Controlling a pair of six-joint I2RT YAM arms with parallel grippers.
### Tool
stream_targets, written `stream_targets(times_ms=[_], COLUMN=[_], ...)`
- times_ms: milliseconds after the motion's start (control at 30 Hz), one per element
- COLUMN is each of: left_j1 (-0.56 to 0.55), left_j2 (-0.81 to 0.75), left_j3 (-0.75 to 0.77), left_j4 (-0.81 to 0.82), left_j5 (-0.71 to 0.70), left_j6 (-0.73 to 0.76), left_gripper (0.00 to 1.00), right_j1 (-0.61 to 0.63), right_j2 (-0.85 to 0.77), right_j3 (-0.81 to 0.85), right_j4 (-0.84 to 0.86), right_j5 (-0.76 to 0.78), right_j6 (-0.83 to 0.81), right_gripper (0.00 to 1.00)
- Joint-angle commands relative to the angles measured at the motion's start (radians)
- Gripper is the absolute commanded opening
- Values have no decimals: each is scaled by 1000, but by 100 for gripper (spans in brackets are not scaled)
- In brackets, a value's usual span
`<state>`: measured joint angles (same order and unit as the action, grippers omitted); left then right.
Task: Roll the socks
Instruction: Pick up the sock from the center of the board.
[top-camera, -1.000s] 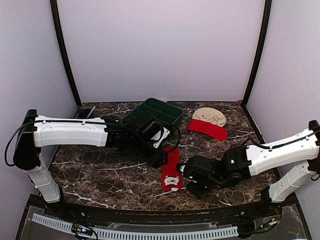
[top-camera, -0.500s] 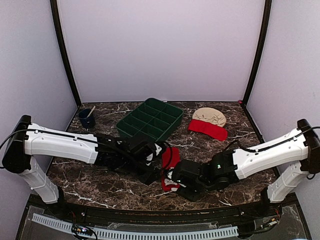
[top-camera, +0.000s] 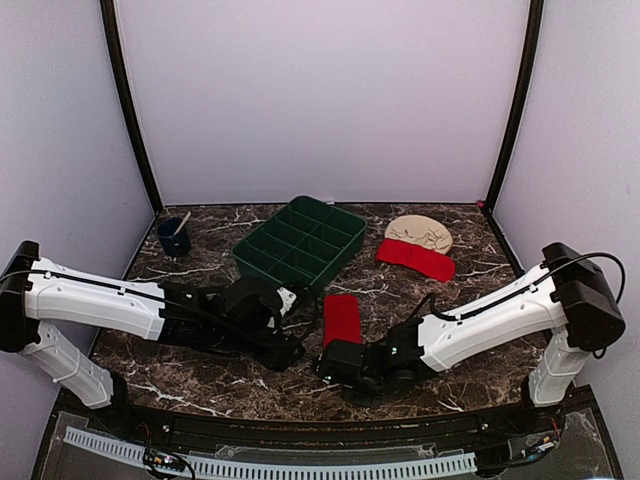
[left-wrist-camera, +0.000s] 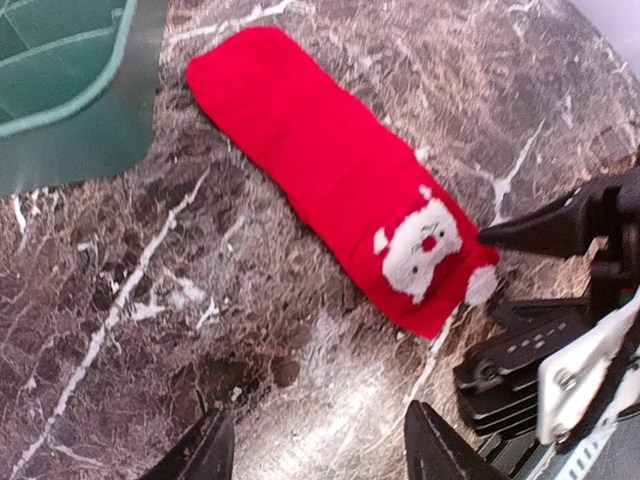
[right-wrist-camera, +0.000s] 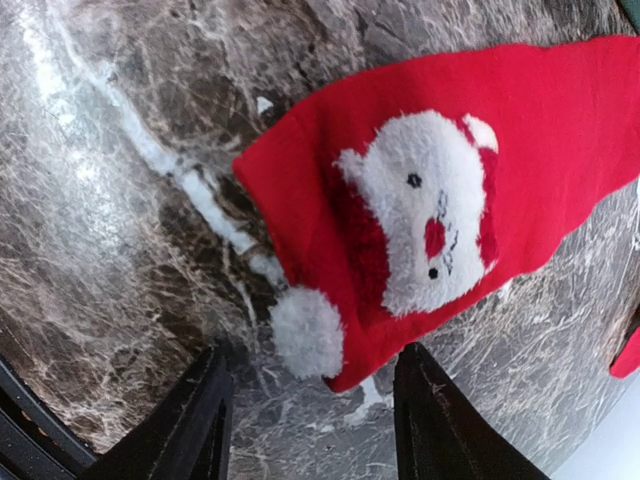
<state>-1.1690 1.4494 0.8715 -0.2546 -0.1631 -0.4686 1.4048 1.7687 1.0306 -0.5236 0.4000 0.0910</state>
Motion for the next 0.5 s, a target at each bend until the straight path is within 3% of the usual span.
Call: stream_targets(times_ms=[0, 167, 467], left_j1=[1, 1, 2], left_j2=[-45, -43, -55], left_j3=[-31, -56, -70], left_j4=[81, 111, 108], left_j5=[-25, -21, -42], left_j6=[29, 62, 83], left_gripper=[60, 60, 61], right_j1=[4, -27, -120], right_j2=[27, 54, 42], right_j3=[25, 31, 10], right_j4=[7, -13, -59], right_j5=[23, 18, -112], right_j6=[-60, -78, -94], right_gripper=[51, 48, 35])
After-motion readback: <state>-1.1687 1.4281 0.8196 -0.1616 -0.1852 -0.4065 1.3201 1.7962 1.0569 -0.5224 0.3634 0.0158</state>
